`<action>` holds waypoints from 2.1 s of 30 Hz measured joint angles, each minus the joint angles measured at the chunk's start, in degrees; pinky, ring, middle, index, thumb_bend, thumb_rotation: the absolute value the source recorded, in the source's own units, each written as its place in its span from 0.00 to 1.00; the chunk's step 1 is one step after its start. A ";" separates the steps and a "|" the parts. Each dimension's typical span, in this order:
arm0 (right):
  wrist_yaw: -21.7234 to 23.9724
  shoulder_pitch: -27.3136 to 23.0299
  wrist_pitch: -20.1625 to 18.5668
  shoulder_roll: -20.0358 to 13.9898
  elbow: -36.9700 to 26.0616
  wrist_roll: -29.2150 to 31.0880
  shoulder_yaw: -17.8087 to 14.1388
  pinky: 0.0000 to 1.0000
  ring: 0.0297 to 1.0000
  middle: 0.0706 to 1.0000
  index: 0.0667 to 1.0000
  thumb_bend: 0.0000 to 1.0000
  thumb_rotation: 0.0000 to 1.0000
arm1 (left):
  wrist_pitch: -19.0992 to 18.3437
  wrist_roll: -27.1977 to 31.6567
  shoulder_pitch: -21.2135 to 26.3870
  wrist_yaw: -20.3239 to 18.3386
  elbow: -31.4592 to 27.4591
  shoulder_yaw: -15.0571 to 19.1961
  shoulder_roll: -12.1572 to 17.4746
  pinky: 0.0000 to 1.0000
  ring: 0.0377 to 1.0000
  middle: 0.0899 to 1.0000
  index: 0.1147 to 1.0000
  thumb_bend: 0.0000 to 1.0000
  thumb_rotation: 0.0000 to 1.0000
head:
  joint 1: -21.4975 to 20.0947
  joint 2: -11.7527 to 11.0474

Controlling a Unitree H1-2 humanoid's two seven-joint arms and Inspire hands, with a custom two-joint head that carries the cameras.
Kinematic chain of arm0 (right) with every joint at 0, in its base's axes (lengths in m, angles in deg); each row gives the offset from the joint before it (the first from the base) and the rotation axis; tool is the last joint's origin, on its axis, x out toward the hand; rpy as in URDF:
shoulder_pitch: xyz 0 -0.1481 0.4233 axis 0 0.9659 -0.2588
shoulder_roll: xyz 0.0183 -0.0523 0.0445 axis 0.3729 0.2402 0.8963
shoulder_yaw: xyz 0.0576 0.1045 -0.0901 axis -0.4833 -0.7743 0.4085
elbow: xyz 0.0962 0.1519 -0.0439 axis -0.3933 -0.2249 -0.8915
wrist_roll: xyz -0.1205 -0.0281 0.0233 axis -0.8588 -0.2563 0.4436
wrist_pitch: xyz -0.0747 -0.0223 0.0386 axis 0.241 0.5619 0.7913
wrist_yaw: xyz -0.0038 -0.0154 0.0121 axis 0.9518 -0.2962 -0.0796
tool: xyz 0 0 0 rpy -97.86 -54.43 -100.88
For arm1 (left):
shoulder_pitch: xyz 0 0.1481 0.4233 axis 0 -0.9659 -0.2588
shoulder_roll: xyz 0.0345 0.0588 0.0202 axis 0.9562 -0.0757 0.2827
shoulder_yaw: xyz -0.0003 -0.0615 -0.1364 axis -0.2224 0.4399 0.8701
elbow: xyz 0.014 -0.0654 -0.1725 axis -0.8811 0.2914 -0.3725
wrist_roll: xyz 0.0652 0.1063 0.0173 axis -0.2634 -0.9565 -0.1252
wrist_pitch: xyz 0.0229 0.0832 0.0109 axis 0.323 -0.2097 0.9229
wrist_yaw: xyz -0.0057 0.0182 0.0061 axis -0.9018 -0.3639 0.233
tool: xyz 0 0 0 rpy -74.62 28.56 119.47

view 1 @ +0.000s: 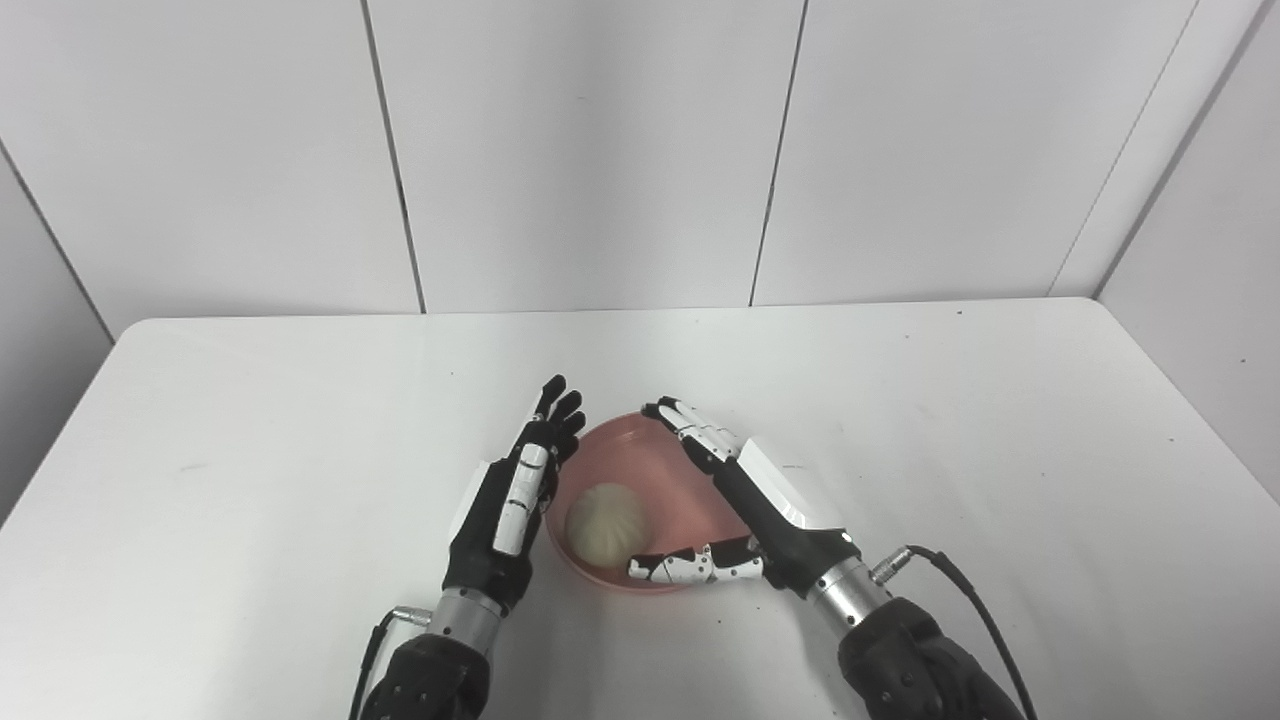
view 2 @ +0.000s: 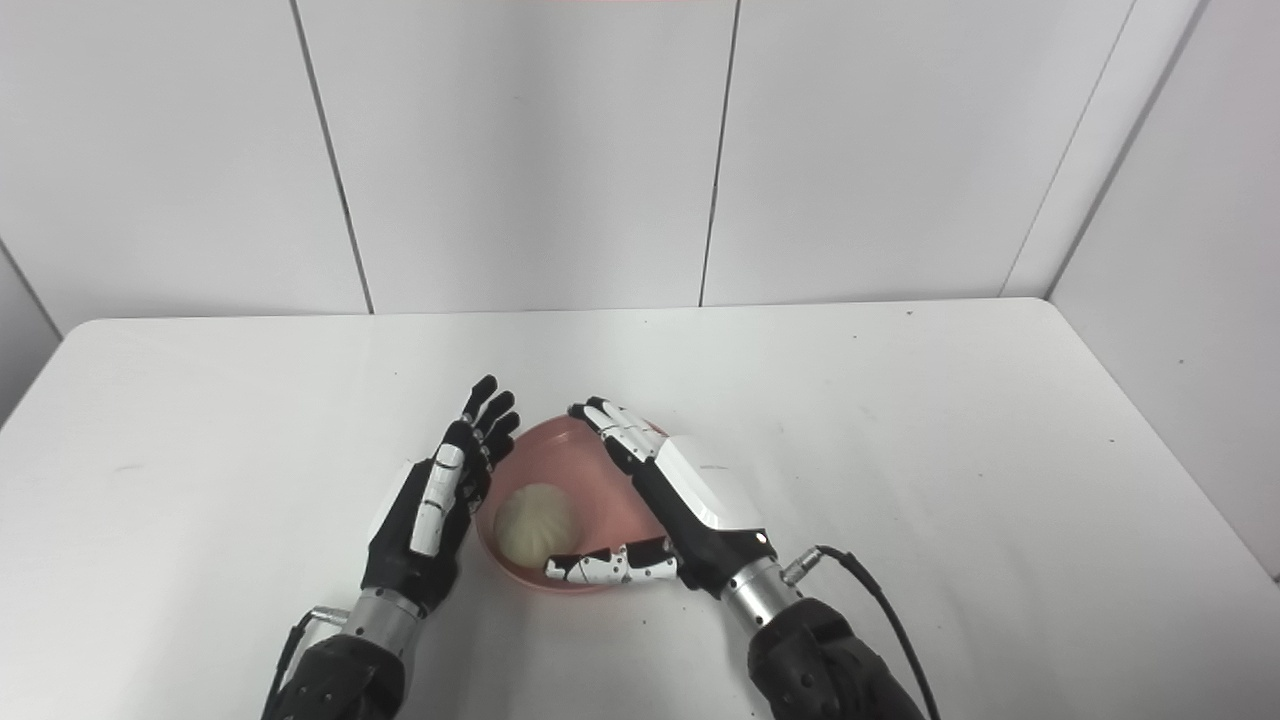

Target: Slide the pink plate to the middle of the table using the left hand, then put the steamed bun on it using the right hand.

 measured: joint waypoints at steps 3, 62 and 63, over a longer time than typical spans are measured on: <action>0.70 0.01 0.00 -0.01 -0.39 -0.02 0.01 0.99 0.99 0.99 0.92 0.54 0.52 | 0.00 -0.91 -0.34 0.39 -0.42 -0.47 0.13 0.99 0.96 0.97 0.96 0.62 1.00 | -0.17 0.00; -7.01 4.11 0.54 16.37 9.33 37.09 -16.45 1.00 0.99 1.00 1.00 0.56 0.89 | -5.37 0.27 -1.49 5.07 -2.67 3.63 0.55 1.00 1.00 1.00 1.00 0.66 1.00 | -2.02 0.00; -7.01 4.09 0.54 16.47 9.34 37.17 -16.55 1.00 1.00 1.00 1.00 0.56 0.90 | -5.59 0.57 -1.55 4.95 -2.75 3.77 0.55 1.00 1.00 1.00 1.00 0.66 1.00 | -2.02 0.09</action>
